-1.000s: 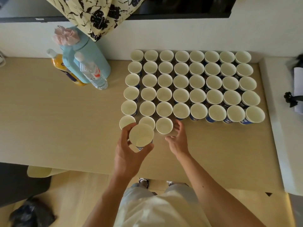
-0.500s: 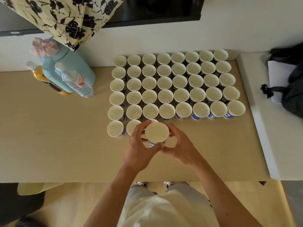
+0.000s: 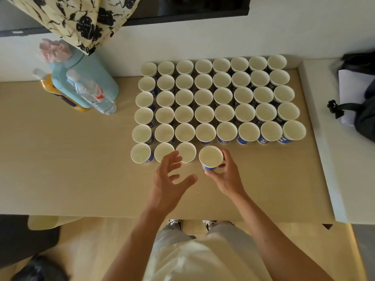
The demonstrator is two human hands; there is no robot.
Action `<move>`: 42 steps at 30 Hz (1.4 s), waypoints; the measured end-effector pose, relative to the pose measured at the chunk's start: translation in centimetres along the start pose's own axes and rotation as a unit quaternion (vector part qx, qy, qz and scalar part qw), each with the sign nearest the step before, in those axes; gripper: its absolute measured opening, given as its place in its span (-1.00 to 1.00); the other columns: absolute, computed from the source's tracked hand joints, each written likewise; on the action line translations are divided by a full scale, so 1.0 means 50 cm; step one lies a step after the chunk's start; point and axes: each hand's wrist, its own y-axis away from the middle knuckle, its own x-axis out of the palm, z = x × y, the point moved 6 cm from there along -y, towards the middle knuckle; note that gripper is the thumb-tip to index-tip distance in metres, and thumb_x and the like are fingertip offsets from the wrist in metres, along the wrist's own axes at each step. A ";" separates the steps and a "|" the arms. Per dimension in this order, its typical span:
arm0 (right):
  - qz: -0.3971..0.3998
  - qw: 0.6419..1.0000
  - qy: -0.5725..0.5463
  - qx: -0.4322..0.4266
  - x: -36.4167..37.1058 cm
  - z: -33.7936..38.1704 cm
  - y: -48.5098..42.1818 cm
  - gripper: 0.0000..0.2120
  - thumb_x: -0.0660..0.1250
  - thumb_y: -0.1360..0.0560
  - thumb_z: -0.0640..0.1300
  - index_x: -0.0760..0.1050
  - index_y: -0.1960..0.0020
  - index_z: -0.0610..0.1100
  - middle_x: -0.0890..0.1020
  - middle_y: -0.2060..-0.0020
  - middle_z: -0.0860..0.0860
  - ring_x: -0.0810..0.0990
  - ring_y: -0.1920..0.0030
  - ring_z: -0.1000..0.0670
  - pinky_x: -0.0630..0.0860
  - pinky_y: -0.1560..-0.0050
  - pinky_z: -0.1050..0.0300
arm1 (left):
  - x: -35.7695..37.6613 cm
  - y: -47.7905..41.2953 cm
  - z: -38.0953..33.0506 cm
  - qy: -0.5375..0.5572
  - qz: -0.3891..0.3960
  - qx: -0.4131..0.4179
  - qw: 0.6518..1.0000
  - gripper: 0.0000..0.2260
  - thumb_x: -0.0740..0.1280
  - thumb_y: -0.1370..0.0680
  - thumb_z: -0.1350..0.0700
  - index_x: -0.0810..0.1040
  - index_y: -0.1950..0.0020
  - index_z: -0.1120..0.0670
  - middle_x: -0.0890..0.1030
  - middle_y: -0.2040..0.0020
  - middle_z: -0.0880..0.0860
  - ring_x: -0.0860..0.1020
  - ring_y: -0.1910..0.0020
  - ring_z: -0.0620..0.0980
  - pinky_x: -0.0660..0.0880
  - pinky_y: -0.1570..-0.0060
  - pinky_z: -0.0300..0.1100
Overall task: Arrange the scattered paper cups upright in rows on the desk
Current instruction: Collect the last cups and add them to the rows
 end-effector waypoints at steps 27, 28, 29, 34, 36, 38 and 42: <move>-0.113 0.993 0.008 0.019 0.007 -0.057 -0.011 -0.30 0.54 -0.38 -0.33 0.35 -0.44 -0.14 0.51 -0.29 -0.02 0.53 -0.19 0.04 0.55 -0.17 -0.04 | -0.032 0.059 0.032 0.043 -0.108 -0.062 0.991 -0.62 0.49 -0.39 -0.01 0.58 -0.19 -0.07 0.68 -0.14 -0.10 0.62 -0.17 -0.16 0.56 -0.04 -0.26; -0.132 0.991 0.002 0.013 -0.005 -0.046 0.007 -0.32 0.52 -0.38 -0.34 0.36 -0.43 -0.13 0.52 -0.26 -0.02 0.53 -0.19 0.04 0.54 -0.19 -0.03 | -0.032 0.060 0.029 0.046 -0.113 -0.060 0.991 -0.62 0.49 -0.39 -0.01 0.58 -0.19 -0.06 0.68 -0.14 -0.10 0.62 -0.17 -0.15 0.56 -0.01 -0.28; -0.150 0.989 -0.010 0.004 -0.017 -0.031 0.022 -0.34 0.50 -0.39 -0.36 0.37 -0.42 -0.12 0.53 -0.25 -0.01 0.54 -0.20 0.05 0.52 -0.22 -0.01 | -0.034 0.060 0.025 0.050 -0.119 -0.058 0.990 -0.63 0.49 -0.40 -0.01 0.58 -0.19 -0.06 0.68 -0.14 -0.10 0.62 -0.17 -0.15 0.56 0.00 -0.29; -0.165 0.982 -0.079 -0.048 -0.025 0.076 0.055 -0.46 0.43 -0.45 -0.40 0.41 -0.39 -0.16 0.58 -0.23 0.04 0.56 -0.27 0.07 0.48 -0.31 0.02 | -0.050 0.064 0.006 0.072 -0.149 -0.038 0.985 -0.61 0.47 -0.42 0.00 0.58 -0.24 0.00 0.68 -0.14 -0.06 0.63 -0.15 -0.13 0.55 0.06 -0.36; -0.133 0.984 -0.097 -0.073 0.003 0.133 0.055 -0.48 0.43 -0.48 -0.38 0.42 -0.39 -0.14 0.59 -0.23 0.06 0.56 -0.28 0.04 0.47 -0.31 0.08 | -0.068 0.071 -0.010 0.082 -0.157 -0.024 0.984 -0.62 0.46 -0.43 0.01 0.58 -0.23 0.00 0.68 -0.14 -0.07 0.63 -0.15 -0.13 0.54 0.05 -0.38; -0.099 0.985 -0.106 -0.092 0.043 0.188 0.049 -0.51 0.42 -0.49 -0.36 0.43 -0.38 -0.11 0.60 -0.23 0.08 0.57 -0.27 0.04 0.47 -0.31 0.12 | -0.098 0.081 -0.027 0.091 -0.165 -0.008 0.982 -0.68 0.45 -0.44 0.02 0.59 -0.19 -0.04 0.69 -0.14 -0.09 0.63 -0.14 -0.14 0.53 0.05 -0.38; -0.023 0.986 -0.119 -0.116 0.141 0.290 0.055 -0.54 0.40 -0.52 -0.33 0.44 -0.36 -0.07 0.61 -0.23 0.10 0.60 -0.23 0.07 0.50 -0.28 0.11 | -0.194 0.122 -0.042 0.115 -0.198 0.017 0.973 -0.74 0.45 -0.47 0.06 0.60 -0.16 -0.04 0.69 -0.11 -0.12 0.63 -0.12 -0.16 0.53 0.07 -0.39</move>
